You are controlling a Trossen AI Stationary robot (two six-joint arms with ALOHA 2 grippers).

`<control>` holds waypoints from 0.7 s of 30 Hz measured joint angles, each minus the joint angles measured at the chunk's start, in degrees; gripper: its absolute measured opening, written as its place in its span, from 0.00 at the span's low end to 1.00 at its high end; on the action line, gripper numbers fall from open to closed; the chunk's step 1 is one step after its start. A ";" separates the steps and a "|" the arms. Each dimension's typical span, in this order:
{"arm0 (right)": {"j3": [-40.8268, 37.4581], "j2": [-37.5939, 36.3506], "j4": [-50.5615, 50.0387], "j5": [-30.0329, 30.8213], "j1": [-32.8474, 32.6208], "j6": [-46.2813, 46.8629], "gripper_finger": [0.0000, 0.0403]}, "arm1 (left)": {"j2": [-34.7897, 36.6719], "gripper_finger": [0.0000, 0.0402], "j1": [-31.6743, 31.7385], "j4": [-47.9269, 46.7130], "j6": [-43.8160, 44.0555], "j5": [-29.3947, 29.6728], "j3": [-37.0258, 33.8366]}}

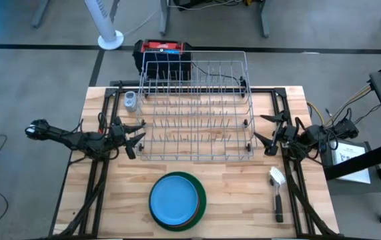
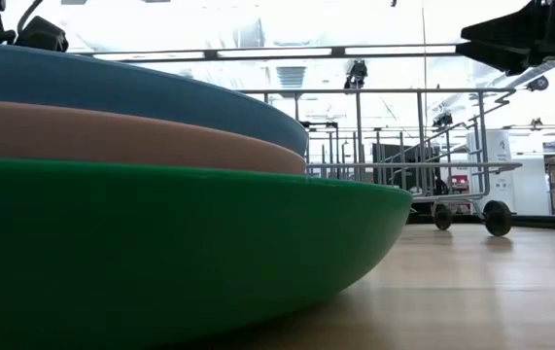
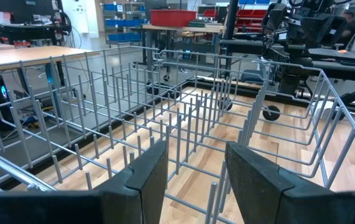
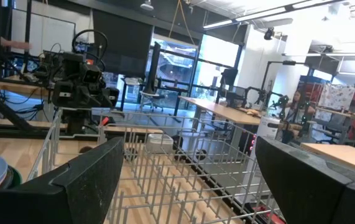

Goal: Sort dishes

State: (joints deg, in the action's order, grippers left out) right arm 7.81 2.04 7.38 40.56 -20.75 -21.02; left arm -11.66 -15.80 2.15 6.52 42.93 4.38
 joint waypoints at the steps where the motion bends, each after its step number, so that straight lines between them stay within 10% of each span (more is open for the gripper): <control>1: 0.01 -0.02 -0.01 0.00 0.01 0.00 0.88 | 0.00 0.38 0.00 -0.01 0.01 0.00 -0.01; 21: 0.00 -0.02 0.00 0.00 0.00 0.00 0.88 | 0.00 0.38 0.05 -0.09 0.00 0.51 -0.02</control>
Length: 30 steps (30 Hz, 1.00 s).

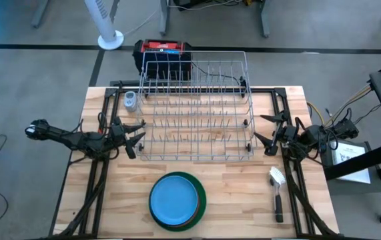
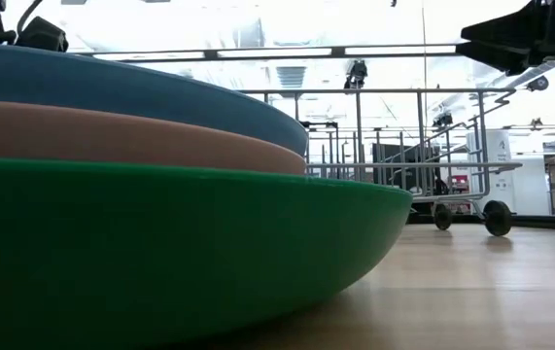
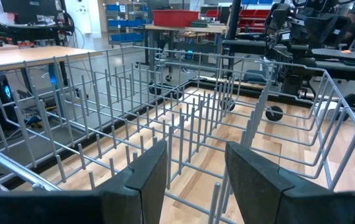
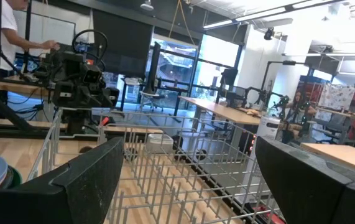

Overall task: Sort dishes
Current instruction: Put the blue plate into the dish rack

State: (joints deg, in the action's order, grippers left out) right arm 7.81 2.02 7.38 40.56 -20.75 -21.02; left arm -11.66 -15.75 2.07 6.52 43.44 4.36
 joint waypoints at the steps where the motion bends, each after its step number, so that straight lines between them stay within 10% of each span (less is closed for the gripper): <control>1: 0.02 0.00 0.08 0.00 0.02 0.02 0.88 | 0.00 0.38 0.00 0.04 0.00 -0.03 0.00; 13: 0.02 0.02 0.22 -0.04 0.02 2.98 0.88 | 0.00 0.38 -0.11 6.46 1.70 -9.86 3.20; 19: 0.01 0.02 0.14 -6.06 0.02 4.02 0.88 | -1.80 0.38 -0.39 6.86 -0.52 -28.42 9.74; 30: 3.39 1.26 -2.23 -22.69 -0.02 9.10 0.88 | -25.23 0.38 -5.84 5.22 1.38 -31.10 22.98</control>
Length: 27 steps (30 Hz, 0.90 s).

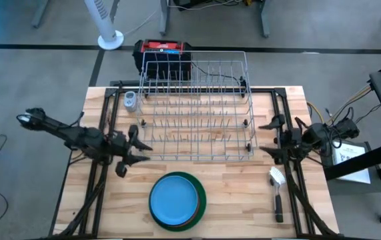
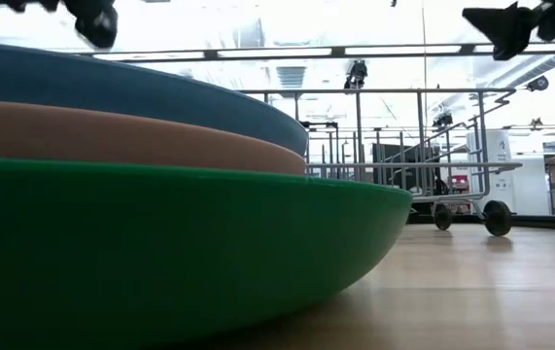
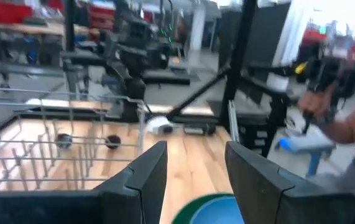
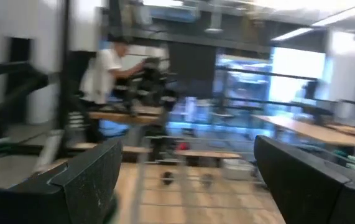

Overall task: Sort dishes
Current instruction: Put the blue plate into the dish rack

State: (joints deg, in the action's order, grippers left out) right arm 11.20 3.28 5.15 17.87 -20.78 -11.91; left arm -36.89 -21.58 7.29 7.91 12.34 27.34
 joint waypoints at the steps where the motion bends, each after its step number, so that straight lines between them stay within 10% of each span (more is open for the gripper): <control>1: 0.00 0.70 0.08 -2.51 0.00 0.19 0.88 | -2.36 0.38 -1.34 -1.46 -0.24 2.15 2.53; 14: 1.07 20.94 13.84 -4.44 -4.06 6.82 0.88 | -25.49 0.38 -29.25 -18.88 2.36 41.35 25.66; 27: 15.76 48.15 17.38 9.66 -17.37 10.29 0.88 | -30.69 0.38 -36.49 -19.36 8.19 41.86 25.48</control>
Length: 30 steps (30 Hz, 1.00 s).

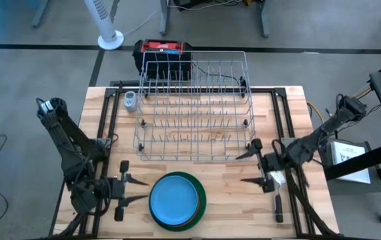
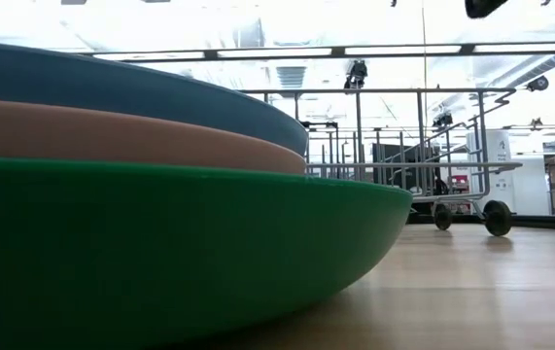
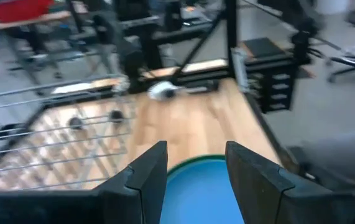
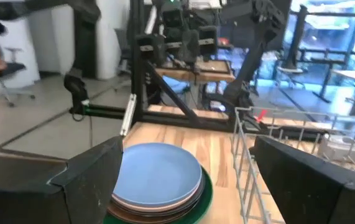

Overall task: Sort dishes
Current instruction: Put the blue plate into the dish rack

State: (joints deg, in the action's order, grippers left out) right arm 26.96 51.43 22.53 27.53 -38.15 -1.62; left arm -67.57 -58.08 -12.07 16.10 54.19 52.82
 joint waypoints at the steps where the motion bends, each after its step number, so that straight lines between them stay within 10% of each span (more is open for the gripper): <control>1: 1.23 2.10 0.04 2.48 -1.12 0.54 0.88 | -0.24 0.38 -0.02 0.01 0.01 -1.49 0.00; 7: 6.67 13.15 -1.75 14.25 -5.46 10.15 0.88 | -1.65 0.38 -0.25 -0.51 3.41 -9.01 -0.02; 30: 17.20 26.37 -0.96 14.38 -6.96 15.01 0.88 | -13.51 0.38 -0.23 3.02 11.70 -11.80 3.10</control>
State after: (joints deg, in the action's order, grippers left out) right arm 44.15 77.80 21.56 41.91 -45.10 13.39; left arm -81.09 -58.30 -9.05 27.80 42.40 55.92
